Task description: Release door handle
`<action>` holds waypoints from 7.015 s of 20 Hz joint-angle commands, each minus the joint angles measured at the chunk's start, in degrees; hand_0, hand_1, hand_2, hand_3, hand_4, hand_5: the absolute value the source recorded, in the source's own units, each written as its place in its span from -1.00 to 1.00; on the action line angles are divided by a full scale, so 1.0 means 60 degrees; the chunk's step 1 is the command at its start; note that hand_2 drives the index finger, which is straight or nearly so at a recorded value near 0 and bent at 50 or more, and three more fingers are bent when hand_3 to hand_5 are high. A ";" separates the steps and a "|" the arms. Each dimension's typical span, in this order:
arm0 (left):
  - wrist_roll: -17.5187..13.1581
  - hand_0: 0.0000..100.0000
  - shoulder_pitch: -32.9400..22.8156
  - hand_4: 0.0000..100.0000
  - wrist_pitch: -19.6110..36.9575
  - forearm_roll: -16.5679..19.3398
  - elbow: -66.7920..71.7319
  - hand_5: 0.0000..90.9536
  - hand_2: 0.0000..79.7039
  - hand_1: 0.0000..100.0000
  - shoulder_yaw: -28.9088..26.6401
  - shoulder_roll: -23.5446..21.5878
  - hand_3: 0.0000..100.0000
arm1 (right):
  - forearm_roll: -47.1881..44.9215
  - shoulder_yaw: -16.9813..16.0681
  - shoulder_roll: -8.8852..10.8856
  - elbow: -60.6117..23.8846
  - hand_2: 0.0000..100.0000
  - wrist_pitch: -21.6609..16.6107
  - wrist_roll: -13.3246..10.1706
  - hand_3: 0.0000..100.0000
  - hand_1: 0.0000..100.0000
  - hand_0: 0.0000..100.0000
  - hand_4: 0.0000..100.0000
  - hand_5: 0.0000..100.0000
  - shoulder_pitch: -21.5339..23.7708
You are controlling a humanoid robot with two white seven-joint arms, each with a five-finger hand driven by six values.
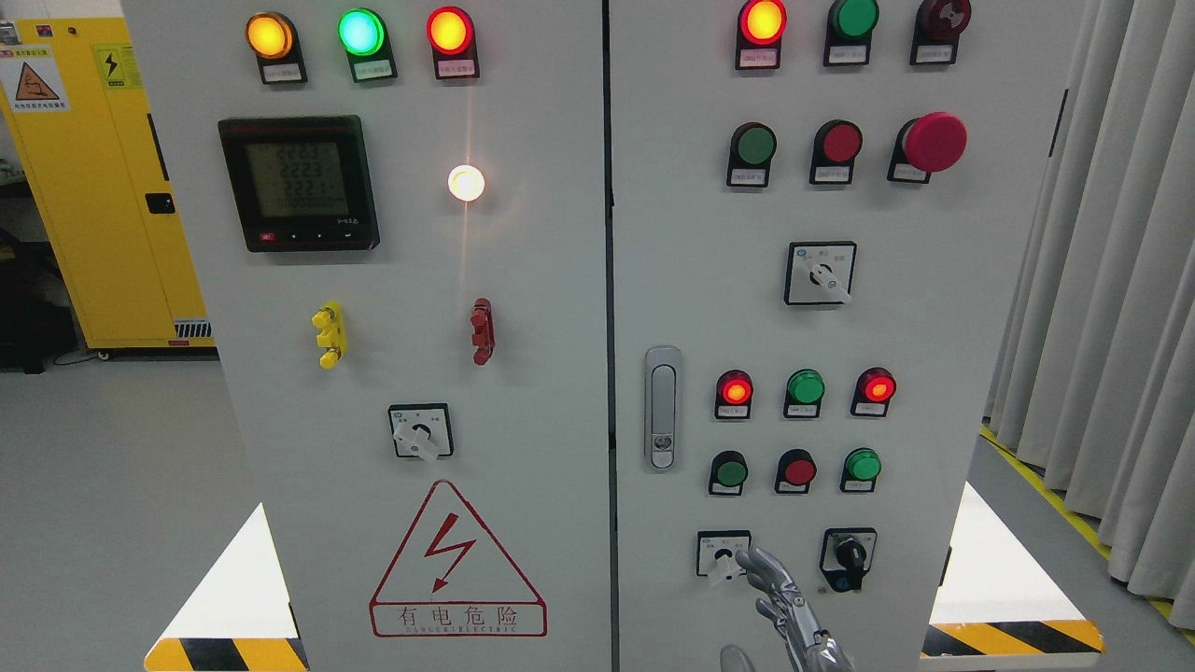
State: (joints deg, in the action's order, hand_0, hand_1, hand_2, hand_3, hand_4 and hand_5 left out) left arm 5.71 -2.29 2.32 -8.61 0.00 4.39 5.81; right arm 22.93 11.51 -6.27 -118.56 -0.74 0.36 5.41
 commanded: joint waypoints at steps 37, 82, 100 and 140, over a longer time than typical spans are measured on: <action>0.0001 -0.76 0.0000 -1.00 -0.0006 0.0000 -0.0146 -1.00 -1.00 0.11 0.0000 -0.0001 -1.00 | 1.0974 0.1861 -0.0230 0.3720 -1.00 0.2158 -0.2243 1.00 -0.22 0.22 1.00 1.00 -0.3539; 0.0001 -0.76 0.0000 -1.00 -0.0006 0.0000 -0.0146 -1.00 -1.00 0.11 0.0000 -0.0001 -1.00 | 1.0930 0.1509 -0.0245 0.4013 -0.91 0.2716 -0.2169 1.00 -0.20 0.23 1.00 1.00 -0.3891; 0.0001 -0.76 0.0000 -1.00 -0.0006 0.0000 -0.0146 -1.00 -1.00 0.11 0.0000 -0.0001 -1.00 | 1.0915 0.1582 -0.0245 0.4057 -0.90 0.2716 -0.1730 1.00 -0.20 0.30 1.00 1.00 -0.3832; 0.0001 -0.76 0.0000 -1.00 -0.0006 0.0000 -0.0146 -1.00 -1.00 0.11 0.0000 -0.0001 -1.00 | 1.0959 0.1626 -0.0245 0.4072 -0.85 0.2862 -0.1290 1.00 -0.18 0.31 1.00 1.00 -0.3700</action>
State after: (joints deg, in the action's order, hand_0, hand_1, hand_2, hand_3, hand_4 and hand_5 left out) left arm 5.71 -2.29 2.30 -8.61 0.00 4.39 5.81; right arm 88.68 21.18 -7.74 -94.14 16.34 -8.56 -16.90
